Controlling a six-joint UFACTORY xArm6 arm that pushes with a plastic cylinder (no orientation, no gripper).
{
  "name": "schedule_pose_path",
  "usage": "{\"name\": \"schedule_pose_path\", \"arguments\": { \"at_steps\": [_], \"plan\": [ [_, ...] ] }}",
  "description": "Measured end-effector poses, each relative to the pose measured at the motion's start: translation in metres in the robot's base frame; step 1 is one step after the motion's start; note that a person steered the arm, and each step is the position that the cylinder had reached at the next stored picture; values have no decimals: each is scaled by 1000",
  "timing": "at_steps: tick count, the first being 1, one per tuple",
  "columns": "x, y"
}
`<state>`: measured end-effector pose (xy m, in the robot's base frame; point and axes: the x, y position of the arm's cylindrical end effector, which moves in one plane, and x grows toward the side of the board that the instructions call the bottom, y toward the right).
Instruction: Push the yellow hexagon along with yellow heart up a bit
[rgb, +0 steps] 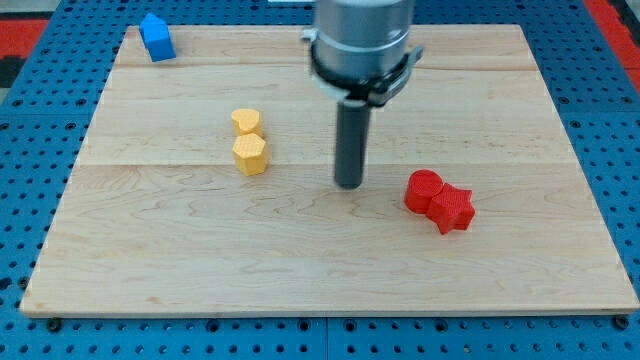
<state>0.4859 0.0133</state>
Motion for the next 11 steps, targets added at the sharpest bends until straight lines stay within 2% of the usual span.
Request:
{"name": "schedule_pose_path", "arguments": {
  "at_steps": [1, 3, 9, 11],
  "plan": [
    [17, -37],
    [6, -77],
    [-66, -85],
    [-59, -178]
  ]
}}
